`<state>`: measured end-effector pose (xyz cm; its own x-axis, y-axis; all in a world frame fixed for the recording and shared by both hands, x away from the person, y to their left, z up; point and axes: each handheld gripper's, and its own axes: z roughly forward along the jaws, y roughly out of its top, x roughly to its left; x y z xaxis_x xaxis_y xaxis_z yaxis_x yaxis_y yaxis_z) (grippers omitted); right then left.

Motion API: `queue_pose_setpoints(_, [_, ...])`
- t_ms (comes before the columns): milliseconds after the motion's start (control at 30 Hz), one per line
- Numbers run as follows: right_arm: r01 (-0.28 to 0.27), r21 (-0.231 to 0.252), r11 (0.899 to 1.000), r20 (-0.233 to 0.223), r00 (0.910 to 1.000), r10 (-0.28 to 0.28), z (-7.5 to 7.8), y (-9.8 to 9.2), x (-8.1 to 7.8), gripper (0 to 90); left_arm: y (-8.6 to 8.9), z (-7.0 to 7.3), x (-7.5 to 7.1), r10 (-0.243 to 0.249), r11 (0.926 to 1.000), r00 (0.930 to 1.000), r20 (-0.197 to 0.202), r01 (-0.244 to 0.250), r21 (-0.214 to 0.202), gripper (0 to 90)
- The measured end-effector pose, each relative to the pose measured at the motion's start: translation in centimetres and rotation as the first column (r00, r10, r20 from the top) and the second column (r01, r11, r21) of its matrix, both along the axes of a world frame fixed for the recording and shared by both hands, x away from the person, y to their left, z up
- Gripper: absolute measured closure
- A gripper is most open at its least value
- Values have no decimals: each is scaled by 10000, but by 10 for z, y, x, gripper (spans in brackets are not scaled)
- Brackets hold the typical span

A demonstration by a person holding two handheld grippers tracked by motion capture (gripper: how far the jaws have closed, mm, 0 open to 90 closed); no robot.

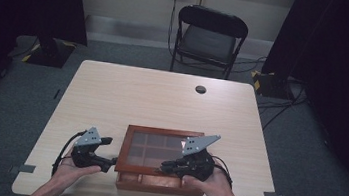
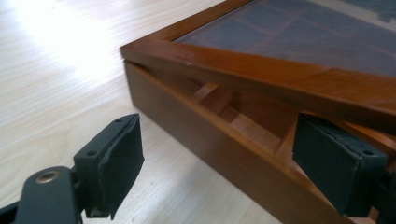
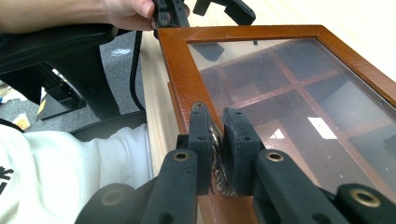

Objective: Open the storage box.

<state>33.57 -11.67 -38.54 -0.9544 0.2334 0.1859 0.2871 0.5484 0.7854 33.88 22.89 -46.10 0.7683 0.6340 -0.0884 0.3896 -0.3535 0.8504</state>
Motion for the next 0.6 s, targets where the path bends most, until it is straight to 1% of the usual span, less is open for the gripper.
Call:
queue_pose_setpoints(33, [8, -25, 10000, 9, 10000, -8, 0, 0, 0, 825, -1, 0, -1, -36, 10000, 9999, 128, 37, -80, 159])
queue_pose_setpoints(67, [8, -25, 10000, 9, 10000, -8, 0, 0, 0, 825, -1, 0, -1, -36, 10000, 9999, 128, 37, -80, 167])
queue_pose_setpoints(100, [-17, 1, 10000, -9, 10000, 17, -1, 0, 0, 825, -3, 0, -1, -51, 10000, 9996, 269, 51, -5, 167])
queue_pose_setpoints(133, [-25, 19, 10000, -60, 10000, 25, -2, 0, 0, 824, -4, -1, 1, -52, 10000, 9996, 271, 51, 25, 171])
queue_pose_setpoints(300, [71, 165, 9998, -13, 10000, -71, -3, -3, -1, 822, -5, 1, 3, -43, 10000, 9993, 378, 42, 27, 172])
queue_pose_setpoints(333, [74, 191, 9998, -11, 10000, -74, -4, -3, -1, 821, -5, 1, 3, -86, 9997, 9992, 395, 77, 228, 172])
queue_pose_setpoints(367, [6, 136, 9999, 48, 10000, -7, -5, -3, -2, 817, -5, 0, 3, -114, 9997, 9994, 335, 107, 208, 169])
queue_pose_setpoints(400, [95, 242, 9997, -16, 10000, -95, -7, -3, -2, 754, -6, 0, 3, -81, 9998, 9996, 281, 76, 182, 168])
queue_pose_setpoints(467, [91, 230, 9997, -35, 10000, -90, -7, -4, -2, 740, -5, 0, 4, -94, 9998, 9996, 261, 90, 162, 168])
queue_pose_setpoints(500, [169, 208, 9996, -23, 9999, -169, -7, -6, -2, 711, -5, 0, 4, -119, 9998, 9997, 235, 116, 161, 168])
queue_pose_setpoints(567, [399, 350, 9986, -16, 9992, -399, -6, -13, -2, 676, -5, 0, 4, -109, 9999, 9996, 250, 106, 129, 169])
queue_pose_setpoints(600, [533, 386, 9978, 23, 9986, -535, -5, -16, -2, 662, -4, 1, 4, -93, 9999, 9994, 336, 89, 109, 169])
